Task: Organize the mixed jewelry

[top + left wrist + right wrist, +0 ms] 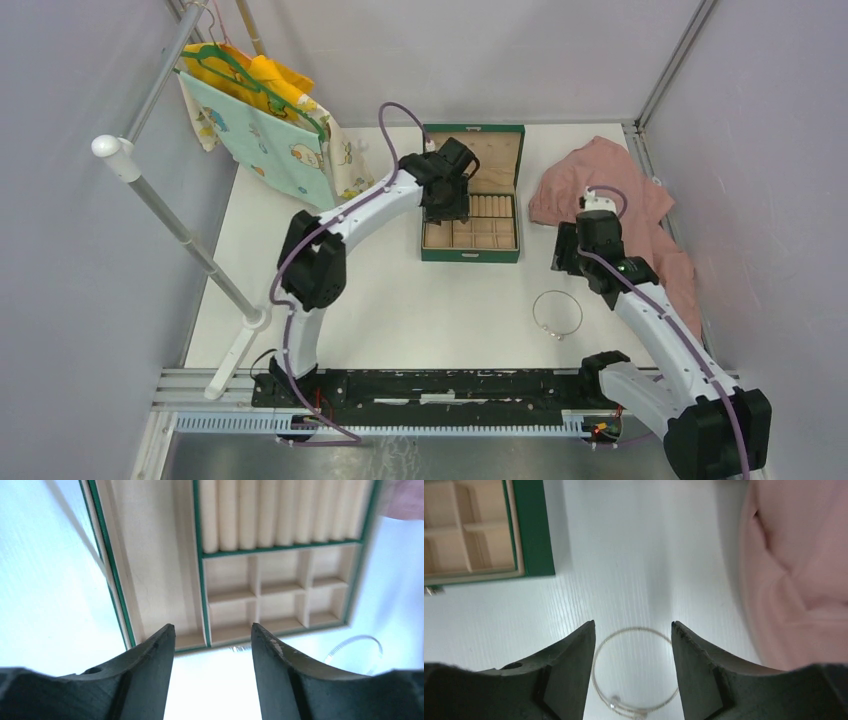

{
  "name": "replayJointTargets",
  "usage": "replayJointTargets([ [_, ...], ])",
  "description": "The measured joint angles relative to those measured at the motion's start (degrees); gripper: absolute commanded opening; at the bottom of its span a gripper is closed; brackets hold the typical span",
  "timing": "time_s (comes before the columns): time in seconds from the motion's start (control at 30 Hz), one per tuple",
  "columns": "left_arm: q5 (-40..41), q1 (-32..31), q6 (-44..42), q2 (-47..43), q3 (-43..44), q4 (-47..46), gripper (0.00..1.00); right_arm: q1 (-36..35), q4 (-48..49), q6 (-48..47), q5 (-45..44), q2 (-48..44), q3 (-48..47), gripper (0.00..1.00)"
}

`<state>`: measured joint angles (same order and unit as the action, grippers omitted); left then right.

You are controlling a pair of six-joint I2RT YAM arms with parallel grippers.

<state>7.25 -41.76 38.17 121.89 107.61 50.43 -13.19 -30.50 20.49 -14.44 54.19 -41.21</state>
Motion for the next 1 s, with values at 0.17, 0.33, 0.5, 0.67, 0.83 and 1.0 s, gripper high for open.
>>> replayJointTargets([
  [0.17,-2.49,-0.37,-2.54,-14.21,-6.95,-4.79,0.67,-1.38,-3.74,1.05,5.57,0.13,6.54,0.6],
  [0.33,-2.91,-0.5,-5.4,-23.34,-7.85,-7.26,0.66,-6.49,-8.28,5.31,7.13,0.26,11.43,0.57],
  [0.5,-2.86,-0.5,-6.82,-23.67,-8.72,-7.21,0.65,-7.13,-9.64,9.53,7.19,0.81,14.62,0.54],
  [0.67,-3.34,-0.5,-7.17,-20.7,-9.44,-6.38,0.65,-8.44,-6.43,10.69,9.9,3.02,15.3,0.54],
  [0.83,-3.15,-0.5,-7.26,-19.8,-9.57,-5.64,0.65,-11.47,-0.5,11.87,17.68,4.85,15.21,0.54],
  [1.0,-2.82,-0.5,-7.93,-19.78,-9.55,-5.22,0.65,-12.35,6.34,11.47,29.97,10.71,14.12,0.55],
])
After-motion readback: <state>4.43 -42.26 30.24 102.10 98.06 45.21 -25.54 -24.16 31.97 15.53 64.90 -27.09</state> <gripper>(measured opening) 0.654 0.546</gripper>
